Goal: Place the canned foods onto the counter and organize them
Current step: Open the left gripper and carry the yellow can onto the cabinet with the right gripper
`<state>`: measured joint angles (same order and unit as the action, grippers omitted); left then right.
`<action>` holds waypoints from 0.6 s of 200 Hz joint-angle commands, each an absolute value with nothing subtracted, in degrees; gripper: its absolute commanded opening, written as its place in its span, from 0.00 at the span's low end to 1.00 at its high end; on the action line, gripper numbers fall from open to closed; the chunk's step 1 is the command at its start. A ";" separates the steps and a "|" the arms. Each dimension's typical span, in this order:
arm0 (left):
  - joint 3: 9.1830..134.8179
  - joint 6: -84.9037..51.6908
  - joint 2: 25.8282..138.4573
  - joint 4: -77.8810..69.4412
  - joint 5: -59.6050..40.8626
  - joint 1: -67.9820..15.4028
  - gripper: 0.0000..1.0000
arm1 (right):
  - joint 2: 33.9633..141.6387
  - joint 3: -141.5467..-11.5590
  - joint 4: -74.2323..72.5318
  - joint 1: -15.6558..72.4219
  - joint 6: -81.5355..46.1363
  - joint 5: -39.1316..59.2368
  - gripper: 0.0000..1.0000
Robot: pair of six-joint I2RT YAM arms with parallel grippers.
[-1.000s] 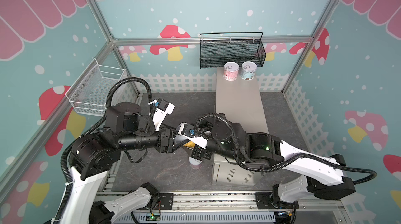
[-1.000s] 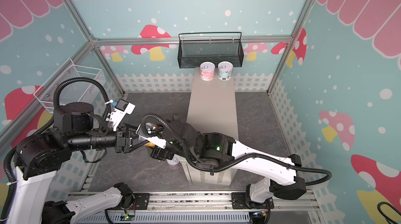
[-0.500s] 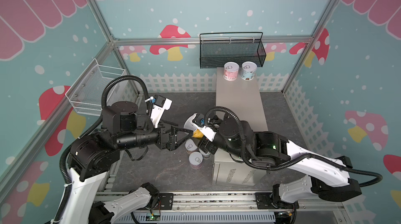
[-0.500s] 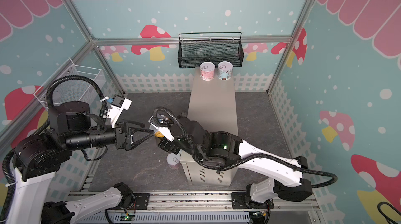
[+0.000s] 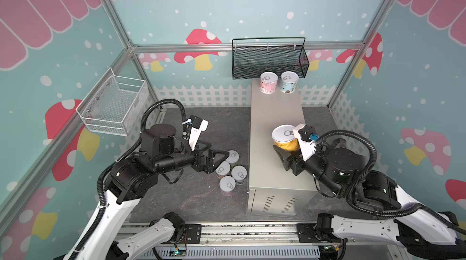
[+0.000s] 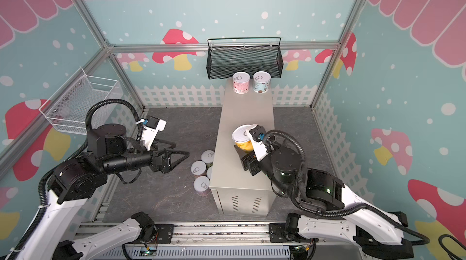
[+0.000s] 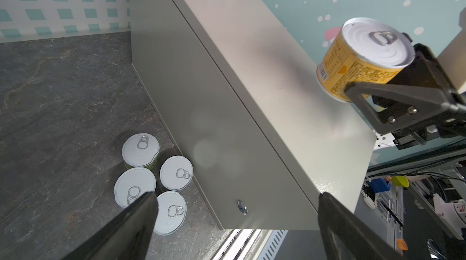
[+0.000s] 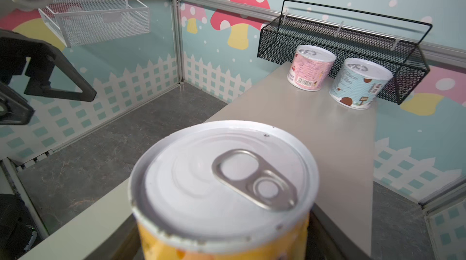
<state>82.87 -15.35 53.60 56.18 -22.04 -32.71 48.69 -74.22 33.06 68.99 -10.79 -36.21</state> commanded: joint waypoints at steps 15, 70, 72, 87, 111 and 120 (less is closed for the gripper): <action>77.79 -11.05 51.71 44.93 -23.88 -32.66 0.99 | 46.44 -71.18 26.75 68.91 -9.78 -39.19 0.72; 67.00 -9.67 50.19 35.22 -22.03 -34.01 0.99 | 43.88 -65.68 20.39 68.95 -8.92 -37.17 0.73; 66.61 -9.60 50.19 34.89 -21.99 -34.06 1.00 | 43.93 -65.60 20.39 68.87 -9.06 -37.22 0.73; 64.28 -8.89 50.00 33.29 -21.72 -34.04 0.99 | 44.27 -64.98 20.35 68.93 -9.99 -36.87 0.75; 62.55 -8.26 49.62 32.73 -21.40 -33.99 0.99 | 45.26 -64.38 20.68 68.91 -11.46 -36.56 0.77; 61.93 -8.26 49.19 32.38 -22.07 -33.93 0.99 | 45.48 -64.18 20.95 68.91 -12.22 -36.71 0.78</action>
<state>63.13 -10.57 50.76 36.16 -22.06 -33.82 45.47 -64.34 25.69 68.99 -9.96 -36.42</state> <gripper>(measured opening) 0.992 0.776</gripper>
